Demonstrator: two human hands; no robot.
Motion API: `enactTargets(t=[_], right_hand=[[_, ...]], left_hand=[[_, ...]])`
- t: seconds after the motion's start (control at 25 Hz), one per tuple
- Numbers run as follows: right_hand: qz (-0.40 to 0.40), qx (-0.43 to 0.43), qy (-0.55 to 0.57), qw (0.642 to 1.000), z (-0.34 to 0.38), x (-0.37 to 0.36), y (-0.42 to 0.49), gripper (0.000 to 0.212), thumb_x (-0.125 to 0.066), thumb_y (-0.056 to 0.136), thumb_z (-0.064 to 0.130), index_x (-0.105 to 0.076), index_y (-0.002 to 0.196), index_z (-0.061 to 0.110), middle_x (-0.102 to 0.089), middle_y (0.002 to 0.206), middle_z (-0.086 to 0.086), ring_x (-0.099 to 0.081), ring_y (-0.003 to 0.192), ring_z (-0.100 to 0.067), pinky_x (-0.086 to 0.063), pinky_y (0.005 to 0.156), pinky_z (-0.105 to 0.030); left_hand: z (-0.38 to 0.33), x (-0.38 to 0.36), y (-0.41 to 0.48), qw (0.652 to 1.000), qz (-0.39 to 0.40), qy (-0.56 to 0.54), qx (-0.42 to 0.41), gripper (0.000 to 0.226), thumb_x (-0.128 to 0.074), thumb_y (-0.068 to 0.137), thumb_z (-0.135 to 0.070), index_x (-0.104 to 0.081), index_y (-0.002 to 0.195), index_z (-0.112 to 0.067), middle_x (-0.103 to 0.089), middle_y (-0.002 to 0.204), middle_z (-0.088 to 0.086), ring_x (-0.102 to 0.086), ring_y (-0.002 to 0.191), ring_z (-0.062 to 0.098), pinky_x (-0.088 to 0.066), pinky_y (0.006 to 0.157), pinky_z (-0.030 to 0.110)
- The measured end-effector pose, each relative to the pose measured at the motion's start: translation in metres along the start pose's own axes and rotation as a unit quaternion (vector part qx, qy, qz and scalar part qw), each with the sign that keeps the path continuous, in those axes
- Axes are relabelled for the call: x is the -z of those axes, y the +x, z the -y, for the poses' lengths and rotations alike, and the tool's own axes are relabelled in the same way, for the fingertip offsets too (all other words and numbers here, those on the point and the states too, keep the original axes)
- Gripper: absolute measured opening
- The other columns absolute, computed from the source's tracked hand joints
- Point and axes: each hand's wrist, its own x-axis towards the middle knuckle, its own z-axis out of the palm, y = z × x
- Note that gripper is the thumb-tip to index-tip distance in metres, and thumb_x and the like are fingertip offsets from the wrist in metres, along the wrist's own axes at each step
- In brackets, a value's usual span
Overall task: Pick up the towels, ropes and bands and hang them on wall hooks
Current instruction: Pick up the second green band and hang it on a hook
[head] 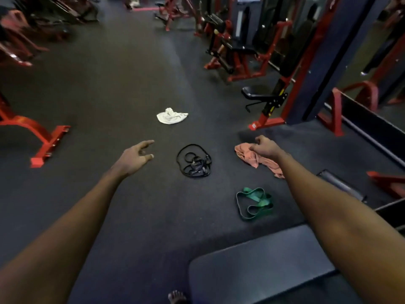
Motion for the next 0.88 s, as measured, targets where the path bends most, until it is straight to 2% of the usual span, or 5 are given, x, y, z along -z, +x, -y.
enactTargets(t=[0.12, 0.28, 0.4, 0.56, 0.88], right_hand=[[-0.021, -0.042, 0.017, 0.999, 0.011, -0.016, 0.026, 0.056, -0.056, 0.096, 0.037, -0.047, 0.137, 0.001, -0.053, 0.141, -0.018, -0.050, 0.129, -0.033, -0.038, 0.091, -0.030], [-0.028, -0.063, 0.077, 0.995, 0.022, -0.033, 0.044, 0.055, -0.057, 0.092, 0.028, -0.049, 0.140, 0.002, -0.053, 0.139, -0.004, -0.051, 0.128, -0.016, -0.038, 0.086, -0.004], [-0.026, -0.112, 0.085, 0.990, -0.005, -0.054, 0.066, 0.068, -0.063, 0.073, 0.051, -0.057, 0.130, 0.016, -0.060, 0.129, 0.005, -0.057, 0.123, -0.017, -0.045, 0.099, -0.026], [-0.064, -0.228, 0.077, 0.969, 0.020, -0.071, 0.048, 0.063, -0.064, 0.090, 0.038, -0.043, 0.143, 0.011, -0.050, 0.144, -0.014, -0.050, 0.130, -0.032, -0.041, 0.099, -0.034], [-0.096, -0.366, 0.149, 0.914, -0.018, -0.113, 0.065, 0.069, -0.067, 0.090, 0.037, -0.040, 0.146, 0.007, -0.046, 0.148, -0.014, -0.047, 0.134, -0.031, -0.040, 0.109, -0.039]], left_hand=[[0.013, 0.010, 0.070, 0.998, 0.050, 0.018, -0.022, 0.054, -0.065, 0.090, -0.022, -0.048, 0.138, -0.040, -0.052, 0.144, 0.005, -0.055, 0.125, 0.021, -0.039, 0.104, 0.030], [0.024, 0.016, 0.165, 0.995, 0.086, 0.027, -0.051, 0.053, -0.065, 0.089, -0.025, -0.049, 0.137, -0.041, -0.053, 0.144, 0.002, -0.054, 0.126, 0.020, -0.039, 0.107, 0.032], [0.022, -0.002, 0.226, 0.987, 0.134, 0.035, -0.086, 0.052, -0.064, 0.089, -0.025, -0.049, 0.137, -0.041, -0.052, 0.144, 0.000, -0.054, 0.125, 0.020, -0.039, 0.106, 0.032], [0.000, -0.042, 0.300, 0.960, 0.229, 0.015, -0.161, 0.055, -0.065, 0.090, -0.024, -0.048, 0.141, -0.034, -0.054, 0.141, 0.001, -0.055, 0.124, 0.020, -0.039, 0.101, 0.027], [-0.049, -0.155, 0.405, 0.903, 0.371, 0.031, -0.216, 0.056, -0.065, 0.089, -0.030, -0.047, 0.141, -0.036, -0.052, 0.144, 0.002, -0.052, 0.127, 0.022, -0.042, 0.108, 0.038]])
